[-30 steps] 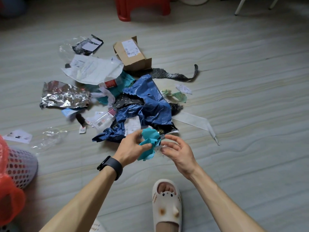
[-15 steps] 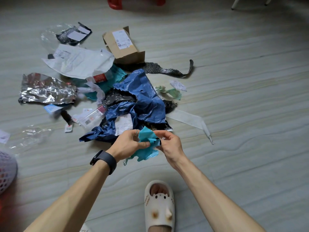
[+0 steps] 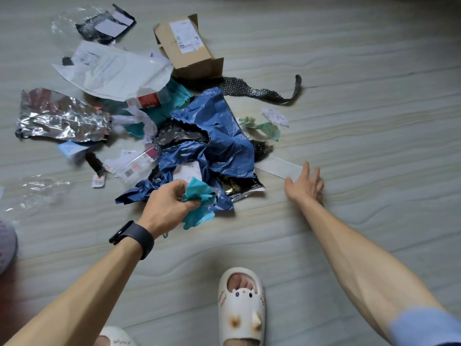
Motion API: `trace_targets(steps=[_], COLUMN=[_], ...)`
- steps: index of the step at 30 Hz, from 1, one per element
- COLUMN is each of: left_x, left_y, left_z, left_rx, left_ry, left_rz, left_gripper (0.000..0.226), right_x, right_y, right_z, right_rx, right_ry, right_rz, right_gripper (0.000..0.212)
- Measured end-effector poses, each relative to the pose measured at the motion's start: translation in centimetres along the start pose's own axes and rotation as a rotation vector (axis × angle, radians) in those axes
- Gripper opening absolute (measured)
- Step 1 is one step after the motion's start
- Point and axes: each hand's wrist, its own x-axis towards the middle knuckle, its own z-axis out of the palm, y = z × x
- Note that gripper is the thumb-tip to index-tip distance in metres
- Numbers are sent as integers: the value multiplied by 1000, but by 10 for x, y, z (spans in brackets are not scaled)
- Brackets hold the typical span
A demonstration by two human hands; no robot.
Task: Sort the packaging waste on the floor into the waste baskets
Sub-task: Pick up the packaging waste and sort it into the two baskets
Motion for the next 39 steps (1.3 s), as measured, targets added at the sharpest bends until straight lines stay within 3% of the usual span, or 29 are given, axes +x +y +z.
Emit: trace_targets(steps=[3,8,11,14,18,20,23,26,31,35,39], left_x=[-2,-8,-17,-29,-48,-59,-80,-101,-130,-156,-178], left_y=[1,-1,4,15,35,50,74,79,50,19,-15], left_z=[-6,-15,-19,-24,-39,-51,-70,-96,-149,-171,-193], left_rx=[6,8,-5,-38,68,205,381,481,157,-63,-89], left_ry=[-5,16,24,-3,-89,-164,-226,-174,-38,45,191], left_rz=[5,2,6,-11,132,222,312,326,260,188,143], left_gripper=[20,19,23,44,93,100,90,72,43,37,28], right_x=[0,-38,-60,-84,-131,-157,-196,-232,-276,-306,-333], right_y=[-4,12,26,26,6,-14,-56,-99,-149,-178,-209], right_z=[14,38,35,20,-15,-34,-59,-81,-95,-82,-60], right_rx=[-62,-168,-46,195,389,418,507,656,894,909,835], right_ry=[-106,126,68,30,48,9,-128,-347,-686,-773,-866], right_rz=[-5,-174,-72,7,-317,-480,-632,-706,-771,-795,-853], right_gripper=[68,28,25,19,15,6,14,23,14,14,16])
